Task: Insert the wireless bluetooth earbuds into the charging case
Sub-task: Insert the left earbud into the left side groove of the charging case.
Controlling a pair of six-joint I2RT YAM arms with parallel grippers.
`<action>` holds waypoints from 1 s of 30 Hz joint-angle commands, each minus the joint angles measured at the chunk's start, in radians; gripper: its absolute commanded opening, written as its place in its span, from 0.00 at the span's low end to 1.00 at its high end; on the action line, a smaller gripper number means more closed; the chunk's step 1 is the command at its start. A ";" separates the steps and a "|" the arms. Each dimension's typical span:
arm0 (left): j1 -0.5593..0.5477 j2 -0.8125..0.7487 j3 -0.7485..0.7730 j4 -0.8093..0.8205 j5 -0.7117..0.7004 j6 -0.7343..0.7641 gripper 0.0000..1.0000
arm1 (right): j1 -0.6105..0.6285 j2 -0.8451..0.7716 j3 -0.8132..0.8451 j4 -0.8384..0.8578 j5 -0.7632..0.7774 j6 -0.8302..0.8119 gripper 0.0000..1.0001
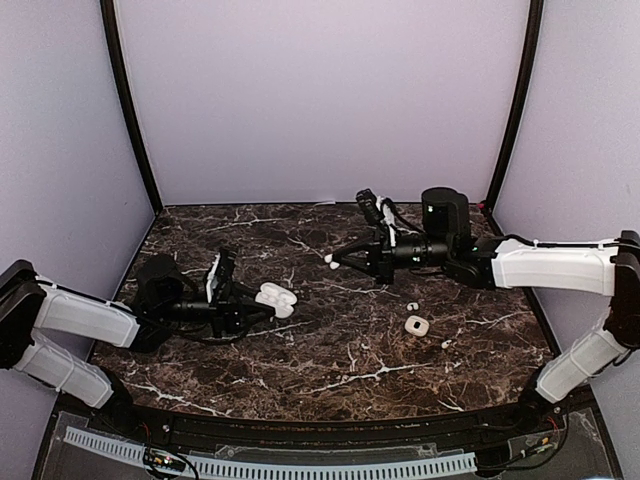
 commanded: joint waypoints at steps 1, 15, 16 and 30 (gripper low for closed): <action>-0.015 0.036 0.063 0.016 0.060 0.056 0.16 | 0.053 -0.064 -0.018 0.085 -0.061 -0.078 0.00; -0.047 0.110 0.131 0.044 0.125 0.136 0.15 | 0.209 -0.091 -0.018 0.047 0.064 -0.182 0.00; -0.047 0.109 0.135 0.036 0.125 0.141 0.15 | 0.217 -0.091 -0.016 0.042 0.073 -0.190 0.00; -0.079 0.058 0.151 -0.092 0.110 0.268 0.15 | 0.309 -0.009 0.067 -0.023 0.217 -0.276 0.00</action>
